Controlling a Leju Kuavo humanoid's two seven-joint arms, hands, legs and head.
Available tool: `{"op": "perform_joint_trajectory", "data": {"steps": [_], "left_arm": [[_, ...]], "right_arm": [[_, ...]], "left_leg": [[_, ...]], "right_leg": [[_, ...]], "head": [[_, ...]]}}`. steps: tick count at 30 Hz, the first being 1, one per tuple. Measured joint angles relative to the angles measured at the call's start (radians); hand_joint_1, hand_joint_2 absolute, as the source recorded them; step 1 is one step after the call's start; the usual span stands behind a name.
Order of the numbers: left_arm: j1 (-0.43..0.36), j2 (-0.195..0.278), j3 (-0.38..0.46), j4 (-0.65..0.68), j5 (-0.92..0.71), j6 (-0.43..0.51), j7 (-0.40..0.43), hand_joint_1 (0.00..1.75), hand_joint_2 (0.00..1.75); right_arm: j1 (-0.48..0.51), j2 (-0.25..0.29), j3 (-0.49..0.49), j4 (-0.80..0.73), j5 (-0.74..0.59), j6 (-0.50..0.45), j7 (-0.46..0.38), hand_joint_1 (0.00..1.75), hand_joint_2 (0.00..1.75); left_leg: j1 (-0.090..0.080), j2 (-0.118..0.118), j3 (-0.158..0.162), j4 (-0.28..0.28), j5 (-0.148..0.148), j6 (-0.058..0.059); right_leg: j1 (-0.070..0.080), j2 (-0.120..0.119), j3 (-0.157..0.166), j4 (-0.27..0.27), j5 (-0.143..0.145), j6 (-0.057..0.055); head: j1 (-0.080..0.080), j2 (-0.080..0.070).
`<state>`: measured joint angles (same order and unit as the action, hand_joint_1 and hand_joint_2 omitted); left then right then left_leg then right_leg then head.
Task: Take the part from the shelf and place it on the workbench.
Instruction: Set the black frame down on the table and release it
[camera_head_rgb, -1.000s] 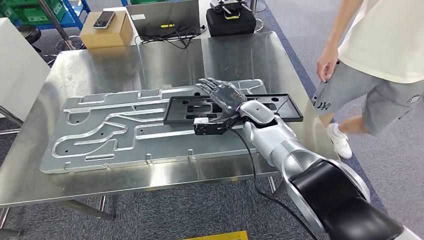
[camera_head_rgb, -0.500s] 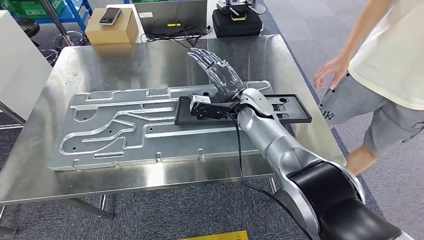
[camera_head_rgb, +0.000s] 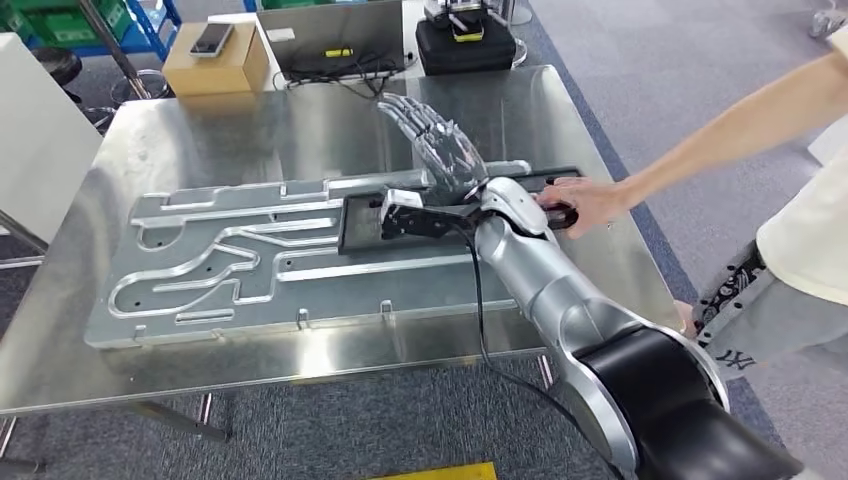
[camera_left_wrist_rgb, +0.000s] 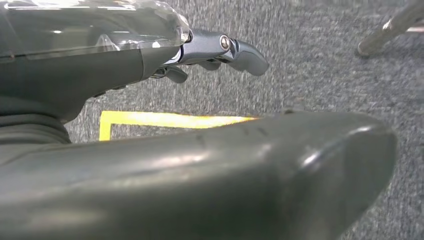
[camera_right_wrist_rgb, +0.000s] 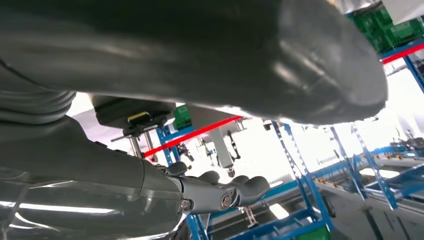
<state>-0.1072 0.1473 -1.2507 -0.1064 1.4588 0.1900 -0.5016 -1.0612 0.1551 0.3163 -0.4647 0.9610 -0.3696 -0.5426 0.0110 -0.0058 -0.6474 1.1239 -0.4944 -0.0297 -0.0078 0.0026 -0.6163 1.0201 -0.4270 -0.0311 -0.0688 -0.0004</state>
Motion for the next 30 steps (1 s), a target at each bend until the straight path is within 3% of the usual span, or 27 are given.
{"op": "perform_joint_trajectory", "data": {"steps": [2, 3, 4, 5, 7, 9, 11, 13, 14, 16, 17, 18, 19, 20, 22, 24, 27, 28, 30], "left_arm": [[0.001, 0.001, 0.000, 0.000, 0.000, 0.000, 0.000, 0.00, 0.00], [0.002, 0.001, 0.000, 0.000, 0.000, 0.000, 0.000, 0.00, 0.00], [0.002, 0.001, 0.000, 0.000, 0.000, 0.000, 0.000, 0.00, 0.00], [0.002, 0.001, 0.000, 0.000, 0.000, 0.000, 0.000, 0.00, 0.00], [0.002, 0.002, 0.000, 0.000, 0.000, 0.000, 0.000, 0.00, 0.00], [0.001, 0.002, 0.004, 0.000, 0.000, -0.001, 0.002, 0.00, 0.00], [0.003, -0.001, 0.025, 0.000, 0.000, -0.005, 0.004, 0.00, 0.00], [0.015, -0.007, 0.054, 0.000, 0.000, -0.009, 0.000, 0.00, 0.00], [0.026, -0.011, 0.065, 0.000, 0.000, -0.010, -0.002, 0.00, 0.00], [0.049, -0.014, 0.079, 0.000, 0.000, -0.011, -0.003, 0.00, 0.00], [0.054, -0.014, 0.085, 0.000, 0.000, -0.011, -0.002, 0.00, 0.00], [0.054, -0.014, 0.091, 0.000, 0.000, -0.010, -0.001, 0.00, 0.00], [0.050, -0.014, 0.097, 0.000, 0.000, -0.009, 0.001, 0.00, 0.00], [0.045, -0.014, 0.103, 0.000, 0.000, -0.007, 0.003, 0.00, 0.00], [0.038, -0.014, 0.114, 0.000, 0.000, 0.000, 0.009, 0.00, 0.00], [0.035, -0.015, 0.124, 0.000, 0.000, 0.007, 0.014, 0.00, 0.00], [0.034, -0.016, 0.130, 0.000, 0.000, 0.010, 0.017, 0.00, 0.00], [0.035, -0.017, 0.130, 0.000, 0.000, 0.010, 0.017, 0.00, 0.00], [0.037, -0.016, 0.130, 0.000, 0.000, 0.010, 0.018, 0.00, 0.00]], "right_arm": [[0.002, 0.001, 0.000, 0.000, 0.000, 0.000, 0.000, 0.00, 0.00], [0.005, 0.001, 0.000, 0.001, 0.000, 0.000, 0.000, 0.00, 0.00], [0.007, 0.001, 0.000, 0.001, 0.000, 0.000, 0.000, 0.00, 0.00], [0.008, 0.001, 0.000, 0.001, 0.000, 0.000, 0.000, 0.00, 0.00], [0.007, 0.001, 0.000, -0.001, -0.001, -0.001, -0.001, 0.00, 0.00], [0.029, -0.005, -0.003, -0.016, -0.040, -0.035, -0.027, 0.00, 0.00], [0.181, -0.048, -0.012, -0.154, -0.167, -0.151, -0.065, 0.00, 0.00], [0.478, -0.126, -0.018, -0.459, -0.290, -0.276, -0.080, 0.00, 0.00], [0.632, -0.166, -0.019, -0.621, -0.317, -0.309, -0.080, 0.00, 0.00], [0.849, -0.222, -0.019, -0.864, -0.330, -0.327, -0.081, 0.00, 0.00], [0.909, -0.239, -0.019, -0.946, -0.333, -0.326, -0.081, 0.00, 0.00], [0.947, -0.250, -0.019, -1.013, -0.335, -0.324, -0.081, 0.00, 0.00], [0.979, -0.259, -0.019, -1.071, -0.336, -0.320, -0.081, 0.00, 0.00], [1.005, -0.268, -0.019, -1.114, -0.336, -0.315, -0.081, 0.00, 0.00], [1.037, -0.281, -0.019, -1.182, -0.333, -0.303, -0.081, 0.00, 0.00], [1.052, -0.289, -0.019, -1.238, -0.326, -0.297, -0.081, 0.00, 0.00], [1.075, -0.296, -0.019, -1.291, -0.317, -0.295, -0.081, 0.00, 0.00], [1.082, -0.297, -0.019, -1.303, -0.316, -0.293, -0.081, 0.00, 0.00], [1.095, -0.298, -0.019, -1.325, -0.315, -0.291, -0.081, 0.00, 0.00]], "left_leg": [[0.003, 0.000, -0.061, 0.130, -0.056, -0.008], [0.004, 0.000, -0.080, 0.166, -0.062, -0.011], [0.005, 0.001, -0.081, 0.165, -0.050, -0.012], [0.006, 0.001, -0.062, 0.123, -0.020, -0.012], [0.007, 0.001, 0.007, -0.018, 0.046, -0.008], [0.004, 0.000, 0.047, -0.099, 0.071, 0.001], [0.004, -0.011, 0.058, -0.111, 0.071, 0.013], [0.012, -0.029, 0.077, -0.128, 0.075, 0.028], [0.015, -0.037, 0.082, -0.137, 0.077, 0.035], [0.011, -0.038, 0.072, -0.138, 0.081, 0.044], [0.007, -0.029, 0.061, -0.134, 0.083, 0.046], [0.003, -0.018, 0.051, -0.131, 0.085, 0.049], [0.000, -0.009, 0.043, -0.128, 0.087, 0.050], [-0.001, -0.004, 0.036, -0.126, 0.090, 0.051], [-0.002, 0.000, 0.026, -0.120, 0.096, 0.047], [-0.004, 0.001, 0.020, -0.114, 0.104, 0.038], [-0.005, 0.000, 0.017, -0.112, 0.116, 0.022], [-0.005, 0.000, 0.011, -0.105, 0.106, 0.017], [-0.002, 0.000, -0.013, -0.044, 0.034, 0.007]], "right_leg": [[0.000, -0.001, 0.001, 0.000, -0.001, -0.002], [0.000, -0.001, 0.001, 0.001, -0.001, -0.002], [0.000, -0.001, 0.001, 0.001, -0.002, -0.002], [0.000, 0.000, 0.002, 0.002, -0.003, 0.000], [0.001, 0.000, 0.005, 0.005, -0.006, 0.005], [0.004, 0.002, 0.004, 0.005, -0.005, 0.014], [0.009, -0.007, 0.016, -0.006, -0.004, 0.026], [0.011, -0.016, 0.043, -0.009, -0.026, 0.040], [0.011, -0.014, 0.041, 0.015, -0.056, 0.045], [0.007, -0.004, -0.014, 0.125, -0.138, 0.050], [0.005, -0.001, -0.050, 0.195, -0.175, 0.051], [0.005, -0.001, -0.073, 0.245, -0.194, 0.052], [0.004, -0.001, -0.075, 0.264, -0.194, 0.053], [0.003, -0.002, -0.052, 0.240, -0.175, 0.053], [0.002, -0.002, 0.045, 0.101, -0.126, 0.048], [0.005, -0.001, 0.113, 0.000, -0.098, 0.039], [0.006, -0.002, 0.115, -0.018, -0.084, 0.023], [0.004, -0.004, 0.108, -0.020, -0.076, 0.016], [-0.001, -0.007, 0.089, -0.024, -0.056, 0.004]], "head": [[0.000, 0.000], [0.000, 0.000], [0.000, 0.000], [0.000, 0.000], [0.000, 0.000], [0.000, 0.000], [0.000, 0.000], [0.001, 0.000], [0.002, 0.000], [0.003, 0.000], [0.003, 0.000], [0.003, 0.000], [0.003, 0.000], [0.003, 0.000], [0.003, 0.000], [0.003, 0.000], [0.003, 0.000], [0.003, 0.000], [0.003, 0.000]]}}
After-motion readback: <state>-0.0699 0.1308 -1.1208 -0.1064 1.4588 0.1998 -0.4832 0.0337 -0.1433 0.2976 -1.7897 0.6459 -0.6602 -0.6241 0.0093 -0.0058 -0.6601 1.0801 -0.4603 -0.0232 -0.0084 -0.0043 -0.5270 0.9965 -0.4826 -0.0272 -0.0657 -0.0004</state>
